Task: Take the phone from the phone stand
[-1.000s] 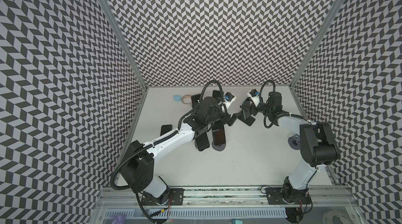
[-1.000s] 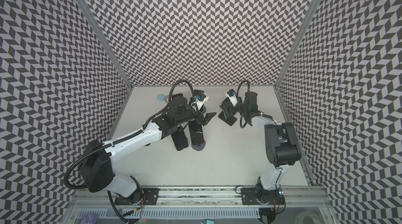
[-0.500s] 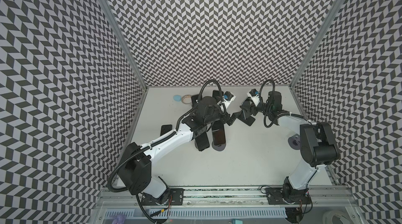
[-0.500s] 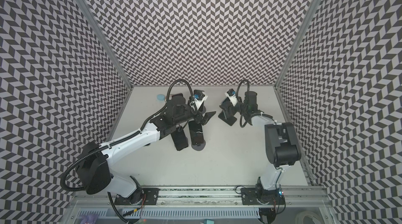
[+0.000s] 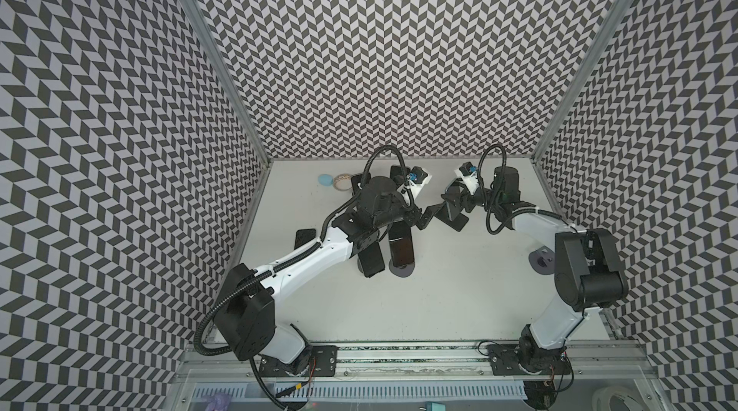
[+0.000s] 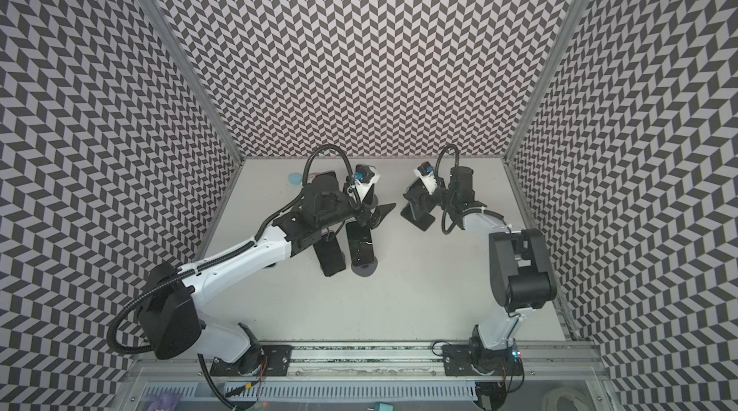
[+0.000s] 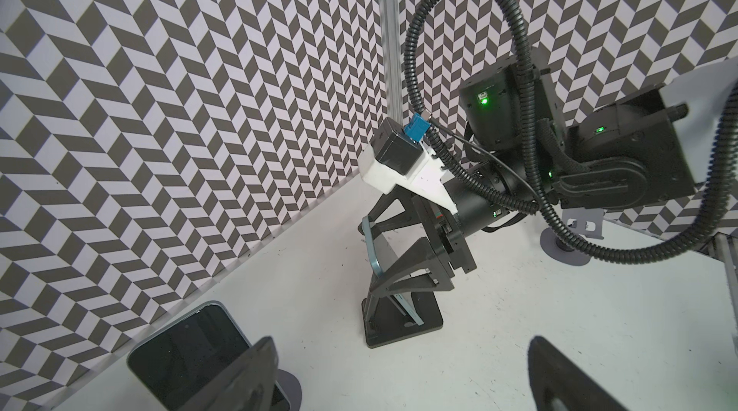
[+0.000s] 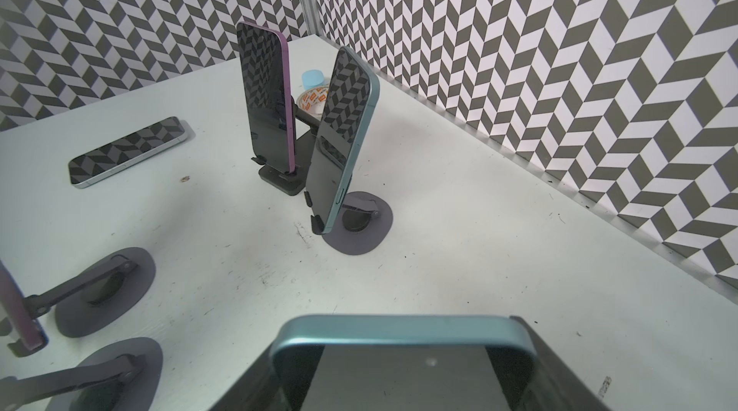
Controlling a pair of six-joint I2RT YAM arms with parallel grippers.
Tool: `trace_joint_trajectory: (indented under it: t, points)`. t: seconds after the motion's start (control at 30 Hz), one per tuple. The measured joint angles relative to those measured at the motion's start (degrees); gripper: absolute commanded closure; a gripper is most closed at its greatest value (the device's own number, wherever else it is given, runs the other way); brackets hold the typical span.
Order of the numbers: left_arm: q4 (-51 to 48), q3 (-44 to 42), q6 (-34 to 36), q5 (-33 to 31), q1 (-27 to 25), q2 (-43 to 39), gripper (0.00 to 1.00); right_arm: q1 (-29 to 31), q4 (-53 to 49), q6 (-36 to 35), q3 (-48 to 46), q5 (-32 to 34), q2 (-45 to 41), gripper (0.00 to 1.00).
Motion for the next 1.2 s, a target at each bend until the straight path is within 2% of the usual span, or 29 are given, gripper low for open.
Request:
trace_joint_trajectory:
  t: [0.7, 1.2]
  points:
    - [0.0, 0.0, -1.3, 0.4, -0.1, -3.0, 0.02, 0.0, -5.6, 1.2, 0.0, 1.1, -8.0, 0.4]
    - [0.2, -0.7, -3.2, 1.3, -2.1, -5.0, 0.02, -0.5, -7.1, 3.5, -2.6, 2.0, -14.5, 0.41]
